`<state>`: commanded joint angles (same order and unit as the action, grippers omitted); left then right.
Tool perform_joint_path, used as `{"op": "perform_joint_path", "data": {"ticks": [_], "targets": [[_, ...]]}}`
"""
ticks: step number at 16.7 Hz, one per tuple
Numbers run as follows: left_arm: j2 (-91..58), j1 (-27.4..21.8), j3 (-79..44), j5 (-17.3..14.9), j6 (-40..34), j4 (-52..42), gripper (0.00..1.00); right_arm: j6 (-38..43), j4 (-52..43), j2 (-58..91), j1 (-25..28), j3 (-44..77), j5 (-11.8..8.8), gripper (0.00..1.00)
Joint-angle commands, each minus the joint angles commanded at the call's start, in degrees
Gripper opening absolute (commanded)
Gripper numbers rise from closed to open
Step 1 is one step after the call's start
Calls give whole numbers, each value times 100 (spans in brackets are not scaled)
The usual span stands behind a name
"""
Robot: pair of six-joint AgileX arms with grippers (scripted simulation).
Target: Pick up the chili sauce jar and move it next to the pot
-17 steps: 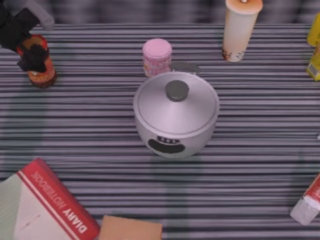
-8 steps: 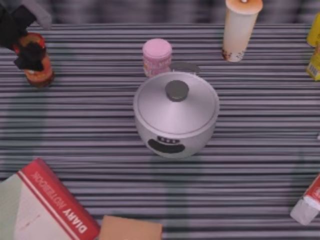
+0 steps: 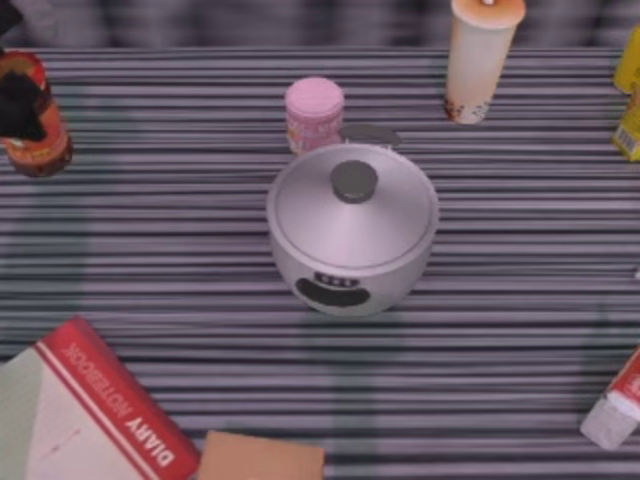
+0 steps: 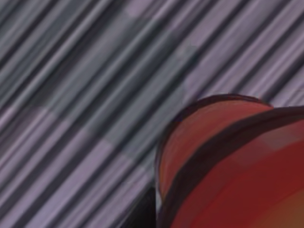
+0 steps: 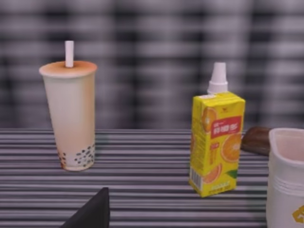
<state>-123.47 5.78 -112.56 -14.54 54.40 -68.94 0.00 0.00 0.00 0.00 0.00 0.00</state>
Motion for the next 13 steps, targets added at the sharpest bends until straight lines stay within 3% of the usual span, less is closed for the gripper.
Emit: {"op": "perform_joint_path", "data": {"ticks": [9, 13], "targets": [[374, -23, 383, 28, -46, 15, 0, 0, 0, 0, 0, 0, 0, 100], [506, -330, 728, 288, -913, 318, 0, 0, 0, 0, 0, 0, 0, 100]]}}
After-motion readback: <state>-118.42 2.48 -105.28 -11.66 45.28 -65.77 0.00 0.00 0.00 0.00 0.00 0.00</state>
